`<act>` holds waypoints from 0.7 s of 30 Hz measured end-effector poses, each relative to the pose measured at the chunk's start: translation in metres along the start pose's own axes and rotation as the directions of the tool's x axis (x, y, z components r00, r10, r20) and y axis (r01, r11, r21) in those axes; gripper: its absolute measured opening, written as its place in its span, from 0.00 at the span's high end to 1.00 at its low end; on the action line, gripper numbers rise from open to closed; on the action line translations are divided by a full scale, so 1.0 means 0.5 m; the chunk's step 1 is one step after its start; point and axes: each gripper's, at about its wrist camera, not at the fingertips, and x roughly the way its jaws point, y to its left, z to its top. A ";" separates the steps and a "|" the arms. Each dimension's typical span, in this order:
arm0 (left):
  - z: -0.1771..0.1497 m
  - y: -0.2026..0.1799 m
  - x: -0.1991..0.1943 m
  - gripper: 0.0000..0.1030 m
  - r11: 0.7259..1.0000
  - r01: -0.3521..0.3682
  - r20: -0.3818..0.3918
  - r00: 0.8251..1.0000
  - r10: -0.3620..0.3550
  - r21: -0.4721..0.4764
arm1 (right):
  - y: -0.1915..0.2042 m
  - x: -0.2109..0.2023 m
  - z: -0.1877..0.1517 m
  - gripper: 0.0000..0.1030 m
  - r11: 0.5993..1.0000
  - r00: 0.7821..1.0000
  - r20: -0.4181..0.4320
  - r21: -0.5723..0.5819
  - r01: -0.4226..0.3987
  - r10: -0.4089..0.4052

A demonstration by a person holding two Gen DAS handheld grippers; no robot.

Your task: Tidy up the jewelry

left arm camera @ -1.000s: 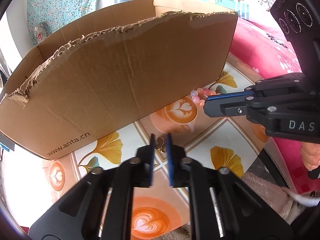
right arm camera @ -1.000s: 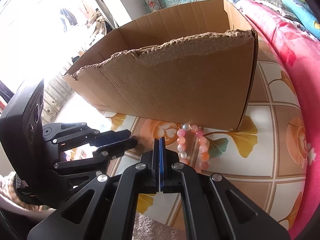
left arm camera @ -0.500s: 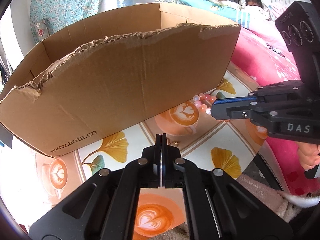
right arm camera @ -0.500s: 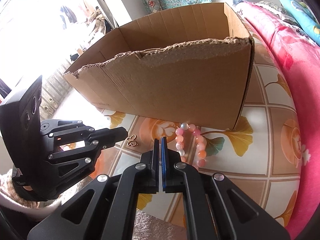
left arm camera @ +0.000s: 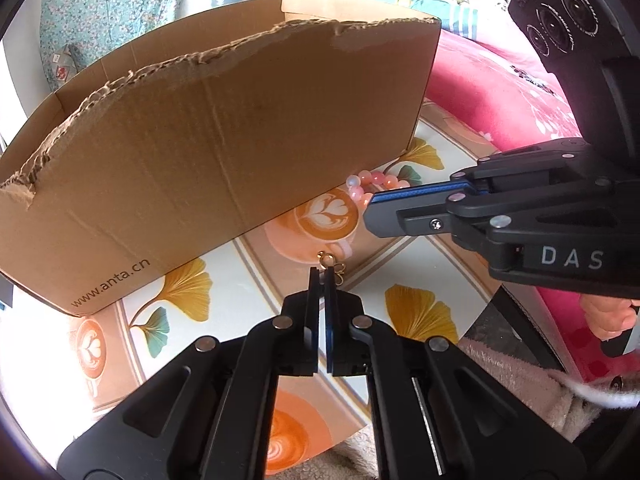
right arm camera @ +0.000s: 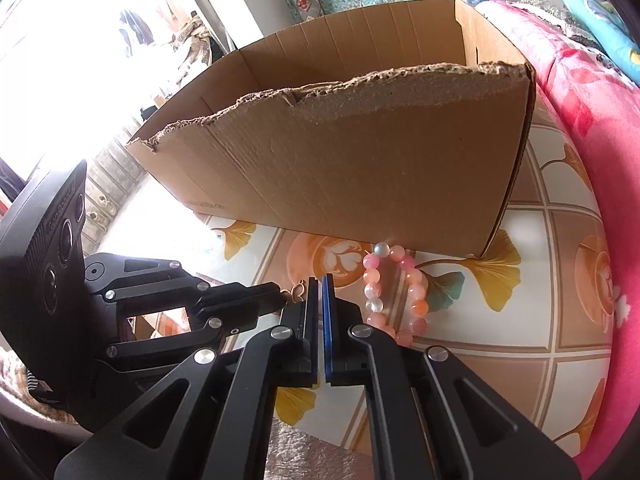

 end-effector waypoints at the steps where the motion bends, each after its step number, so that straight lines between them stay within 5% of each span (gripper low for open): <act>1: 0.000 -0.004 0.001 0.94 1.000 0.014 0.003 1.000 -0.014 -0.001 | -0.001 0.001 0.000 0.97 1.000 1.000 0.001 0.002 -0.001 0.001; 7: 0.000 -0.026 0.013 0.82 0.997 0.069 0.030 0.997 -0.069 0.027 | -0.014 -0.005 -0.003 0.97 1.000 1.000 0.009 0.012 0.000 0.000; 21: 0.022 -0.014 0.019 0.80 0.994 0.026 0.017 0.999 -0.028 0.109 | -0.035 -0.014 -0.010 0.97 0.999 1.000 0.029 0.037 -0.013 0.012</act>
